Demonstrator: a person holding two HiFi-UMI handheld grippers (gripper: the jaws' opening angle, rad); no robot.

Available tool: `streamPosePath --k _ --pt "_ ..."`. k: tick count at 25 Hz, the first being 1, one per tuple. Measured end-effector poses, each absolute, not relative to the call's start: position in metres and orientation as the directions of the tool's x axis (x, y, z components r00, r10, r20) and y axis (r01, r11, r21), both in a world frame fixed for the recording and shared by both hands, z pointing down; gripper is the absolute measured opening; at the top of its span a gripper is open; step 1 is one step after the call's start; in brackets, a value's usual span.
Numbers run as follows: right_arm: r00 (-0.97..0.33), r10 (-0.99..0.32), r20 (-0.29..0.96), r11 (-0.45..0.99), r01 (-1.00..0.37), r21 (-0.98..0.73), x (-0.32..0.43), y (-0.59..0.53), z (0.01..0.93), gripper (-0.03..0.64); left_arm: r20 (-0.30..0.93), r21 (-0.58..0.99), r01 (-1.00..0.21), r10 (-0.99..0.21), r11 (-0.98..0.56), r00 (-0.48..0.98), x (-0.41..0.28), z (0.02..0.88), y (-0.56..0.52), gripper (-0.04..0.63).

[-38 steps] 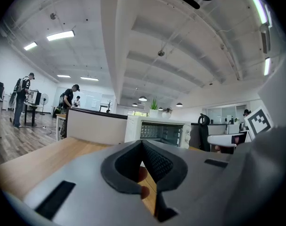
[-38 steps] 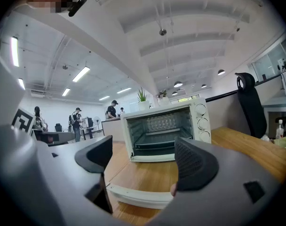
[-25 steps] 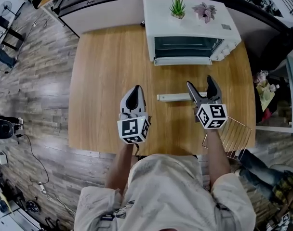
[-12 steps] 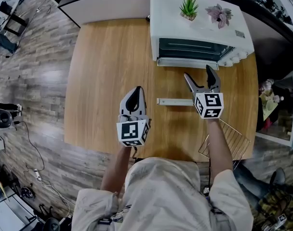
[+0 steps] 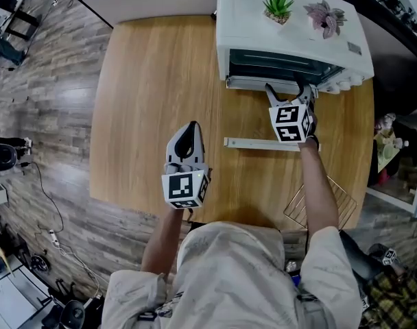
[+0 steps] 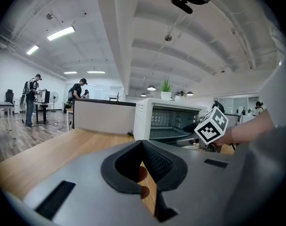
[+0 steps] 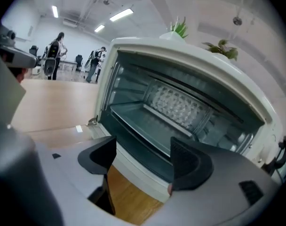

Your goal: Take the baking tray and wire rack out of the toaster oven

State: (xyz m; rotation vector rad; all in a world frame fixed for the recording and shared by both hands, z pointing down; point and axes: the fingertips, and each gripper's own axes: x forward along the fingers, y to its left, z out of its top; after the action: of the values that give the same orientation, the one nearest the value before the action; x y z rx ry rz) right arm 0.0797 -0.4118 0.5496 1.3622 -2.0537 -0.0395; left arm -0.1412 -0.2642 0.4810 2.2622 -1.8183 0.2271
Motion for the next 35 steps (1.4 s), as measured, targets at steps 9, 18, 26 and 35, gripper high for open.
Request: streamPosePath --k 9,18,26,35 --pt "-0.133 -0.845 0.519 0.502 -0.533 0.681 0.072 -0.443 0.564 0.259 0.300 0.083 -0.977 -0.930 -0.197 0.213 -0.143 0.496 -0.260 0.014" --pt "-0.054 -0.830 0.555 0.542 -0.315 0.779 0.071 -0.464 0.587 0.162 0.320 0.090 -0.977 -0.923 -0.192 0.211 -0.141 0.505 -0.256 0.015" --pt "0.014 -0.854 0.521 0.516 -0.111 0.849 0.071 -0.468 0.592 0.057 0.320 0.093 -0.978 -0.925 -0.186 0.206 -0.144 0.505 -0.256 0.014" --pt "0.026 -0.839 0.543 0.538 -0.106 0.836 0.071 -0.469 0.593 0.057 0.312 0.102 -0.976 -0.926 -0.192 0.215 -0.142 0.505 -0.255 0.014"
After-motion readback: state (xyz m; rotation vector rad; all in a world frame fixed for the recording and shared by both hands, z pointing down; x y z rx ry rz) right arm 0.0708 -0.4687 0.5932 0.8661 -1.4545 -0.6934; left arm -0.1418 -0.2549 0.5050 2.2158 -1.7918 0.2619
